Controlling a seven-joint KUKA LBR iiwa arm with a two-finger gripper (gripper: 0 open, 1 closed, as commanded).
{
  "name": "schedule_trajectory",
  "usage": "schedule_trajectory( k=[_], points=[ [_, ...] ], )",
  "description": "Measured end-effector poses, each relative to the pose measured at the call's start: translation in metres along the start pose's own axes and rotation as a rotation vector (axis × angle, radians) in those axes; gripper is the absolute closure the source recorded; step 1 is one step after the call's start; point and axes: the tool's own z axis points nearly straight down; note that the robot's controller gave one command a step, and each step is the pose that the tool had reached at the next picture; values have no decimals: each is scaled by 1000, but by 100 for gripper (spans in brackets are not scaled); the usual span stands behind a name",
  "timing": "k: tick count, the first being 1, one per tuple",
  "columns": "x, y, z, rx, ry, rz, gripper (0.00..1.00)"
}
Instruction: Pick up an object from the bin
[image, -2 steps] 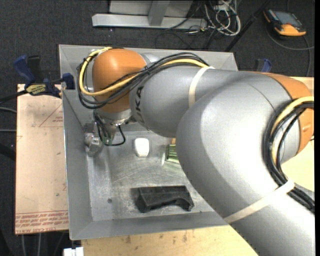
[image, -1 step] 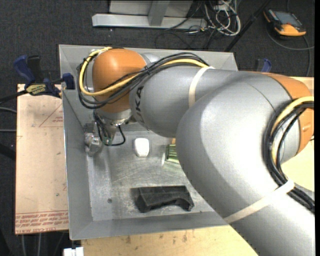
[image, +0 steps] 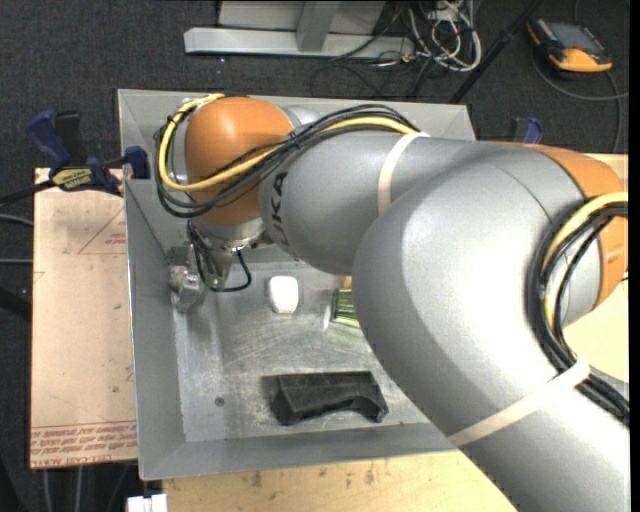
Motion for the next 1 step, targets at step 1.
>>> schedule_trajectory(
  k=[1],
  points=[
    [2, -2, -9, 5, 5, 0, 100]
  ],
)
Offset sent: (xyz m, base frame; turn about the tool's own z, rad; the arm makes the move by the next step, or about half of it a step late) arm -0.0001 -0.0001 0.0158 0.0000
